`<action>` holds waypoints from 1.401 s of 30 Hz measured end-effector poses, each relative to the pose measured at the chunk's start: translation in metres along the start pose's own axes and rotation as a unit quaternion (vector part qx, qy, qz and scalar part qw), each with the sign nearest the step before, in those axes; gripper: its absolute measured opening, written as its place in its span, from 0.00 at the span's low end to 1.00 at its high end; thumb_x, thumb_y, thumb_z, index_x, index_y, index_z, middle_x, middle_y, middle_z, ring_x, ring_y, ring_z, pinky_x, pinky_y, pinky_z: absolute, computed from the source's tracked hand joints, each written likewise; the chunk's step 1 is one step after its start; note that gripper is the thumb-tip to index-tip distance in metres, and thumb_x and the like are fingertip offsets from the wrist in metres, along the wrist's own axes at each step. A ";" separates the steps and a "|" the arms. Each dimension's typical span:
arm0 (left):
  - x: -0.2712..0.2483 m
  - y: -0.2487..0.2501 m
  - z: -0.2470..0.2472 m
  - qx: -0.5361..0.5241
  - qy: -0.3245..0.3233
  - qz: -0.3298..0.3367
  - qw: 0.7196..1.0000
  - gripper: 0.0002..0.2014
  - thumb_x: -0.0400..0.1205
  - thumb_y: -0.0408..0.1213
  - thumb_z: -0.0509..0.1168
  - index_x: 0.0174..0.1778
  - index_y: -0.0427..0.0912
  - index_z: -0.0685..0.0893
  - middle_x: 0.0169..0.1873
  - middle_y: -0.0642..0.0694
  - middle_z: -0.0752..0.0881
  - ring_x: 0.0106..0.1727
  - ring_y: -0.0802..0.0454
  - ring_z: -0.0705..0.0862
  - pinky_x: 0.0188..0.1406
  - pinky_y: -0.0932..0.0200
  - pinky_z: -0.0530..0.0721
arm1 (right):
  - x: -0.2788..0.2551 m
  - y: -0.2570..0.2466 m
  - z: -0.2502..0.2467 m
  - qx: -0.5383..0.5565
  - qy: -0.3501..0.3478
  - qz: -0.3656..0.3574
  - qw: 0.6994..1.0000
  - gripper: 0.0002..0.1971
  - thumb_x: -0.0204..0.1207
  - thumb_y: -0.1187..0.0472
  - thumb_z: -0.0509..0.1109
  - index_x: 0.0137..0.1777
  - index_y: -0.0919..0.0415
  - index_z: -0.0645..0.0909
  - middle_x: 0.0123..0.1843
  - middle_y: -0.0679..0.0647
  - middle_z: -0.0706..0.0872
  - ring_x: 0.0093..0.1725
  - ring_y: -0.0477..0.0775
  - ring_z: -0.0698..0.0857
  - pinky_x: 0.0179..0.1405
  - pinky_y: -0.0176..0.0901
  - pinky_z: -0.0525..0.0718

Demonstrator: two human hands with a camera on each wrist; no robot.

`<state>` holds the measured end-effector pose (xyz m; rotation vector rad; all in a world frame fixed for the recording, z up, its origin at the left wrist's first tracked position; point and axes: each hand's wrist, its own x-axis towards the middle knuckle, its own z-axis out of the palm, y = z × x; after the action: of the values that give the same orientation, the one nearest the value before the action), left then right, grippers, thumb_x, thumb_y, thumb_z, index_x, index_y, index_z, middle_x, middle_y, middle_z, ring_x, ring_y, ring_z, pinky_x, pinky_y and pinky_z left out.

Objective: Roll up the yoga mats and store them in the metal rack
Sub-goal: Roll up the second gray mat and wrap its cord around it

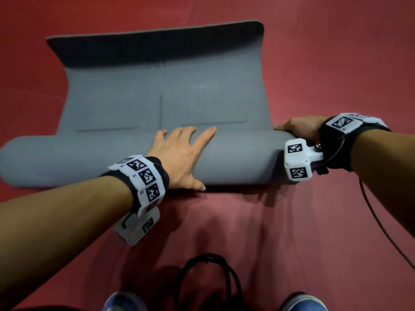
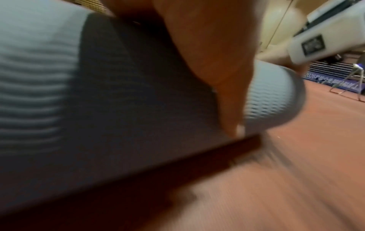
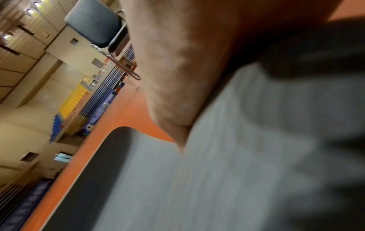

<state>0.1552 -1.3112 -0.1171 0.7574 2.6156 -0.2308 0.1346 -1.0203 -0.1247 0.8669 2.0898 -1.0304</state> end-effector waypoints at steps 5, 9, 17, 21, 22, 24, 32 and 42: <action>0.003 0.003 0.000 0.010 -0.008 0.039 0.999 0.62 0.55 0.82 0.65 0.81 0.61 0.45 0.79 0.47 0.63 0.76 0.43 0.67 0.69 0.38 0.70 | 0.002 0.016 0.000 -0.002 -0.082 0.032 0.996 0.18 0.83 0.52 0.63 0.38 0.64 0.80 0.21 0.58 0.83 0.19 0.56 0.80 0.29 0.45 0.74; 0.021 -0.010 -0.015 -0.046 -0.035 0.041 0.997 0.61 0.55 0.81 0.67 0.82 0.59 0.53 0.73 0.49 0.73 0.71 0.43 0.75 0.67 0.42 0.76 | -0.012 0.030 -0.009 0.160 -0.084 0.022 0.983 0.18 0.77 0.44 0.69 0.40 0.58 0.88 0.31 0.59 0.88 0.25 0.60 0.85 0.32 0.48 0.83; 0.032 -0.008 -0.024 -0.031 0.016 0.074 0.997 0.57 0.56 0.80 0.53 0.83 0.58 0.56 0.77 0.52 0.70 0.75 0.44 0.71 0.66 0.41 0.71 | -0.018 0.035 -0.019 0.113 -0.037 -0.033 0.992 0.20 0.79 0.43 0.67 0.46 0.61 0.87 0.44 0.57 0.92 0.37 0.57 0.88 0.50 0.50 0.86; 0.033 0.002 -0.022 0.034 -0.003 0.092 0.995 0.64 0.55 0.85 0.59 0.84 0.58 0.49 0.82 0.49 0.63 0.79 0.43 0.66 0.74 0.35 0.65 | -0.003 0.040 -0.012 0.054 -0.041 -0.010 0.998 0.10 0.84 0.55 0.64 0.52 0.61 0.83 0.45 0.60 0.86 0.44 0.60 0.83 0.50 0.52 0.80; 0.037 0.003 -0.023 0.036 -0.011 0.087 0.995 0.64 0.55 0.84 0.62 0.84 0.58 0.48 0.81 0.49 0.64 0.78 0.43 0.68 0.73 0.35 0.66 | -0.003 0.037 -0.009 0.085 -0.051 0.003 0.995 0.15 0.81 0.48 0.67 0.53 0.60 0.84 0.43 0.60 0.88 0.43 0.61 0.84 0.49 0.57 0.83; 0.047 0.002 -0.031 0.019 -0.029 0.082 0.996 0.64 0.54 0.83 0.64 0.84 0.59 0.50 0.79 0.51 0.68 0.75 0.43 0.73 0.69 0.37 0.71 | -0.012 0.049 -0.008 0.245 -0.083 0.016 0.966 0.20 0.74 0.42 0.69 0.51 0.59 0.89 0.41 0.60 0.91 0.37 0.61 0.90 0.41 0.57 0.89; 0.048 0.002 -0.034 0.013 0.012 0.090 0.996 0.61 0.56 0.84 0.59 0.83 0.57 0.53 0.79 0.49 0.68 0.77 0.42 0.70 0.74 0.36 0.65 | -0.017 0.049 -0.015 0.265 -0.088 -0.020 0.960 0.14 0.85 0.61 0.62 0.42 0.65 0.84 0.28 0.54 0.88 0.23 0.51 0.86 0.20 0.34 0.81; 0.063 0.010 -0.053 0.084 -0.014 0.107 0.991 0.61 0.50 0.85 0.63 0.78 0.59 0.56 0.71 0.47 0.76 0.67 0.39 0.77 0.62 0.34 0.73 | -0.030 0.071 -0.012 0.378 -0.108 -0.015 0.919 0.17 0.71 0.49 0.72 0.55 0.57 0.89 0.49 0.56 0.90 0.42 0.58 0.90 0.44 0.53 0.89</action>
<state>0.0940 -1.2592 -0.0966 1.0764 2.4852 -0.3978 0.2042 -0.9848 -0.1248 1.0108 1.5059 -1.9104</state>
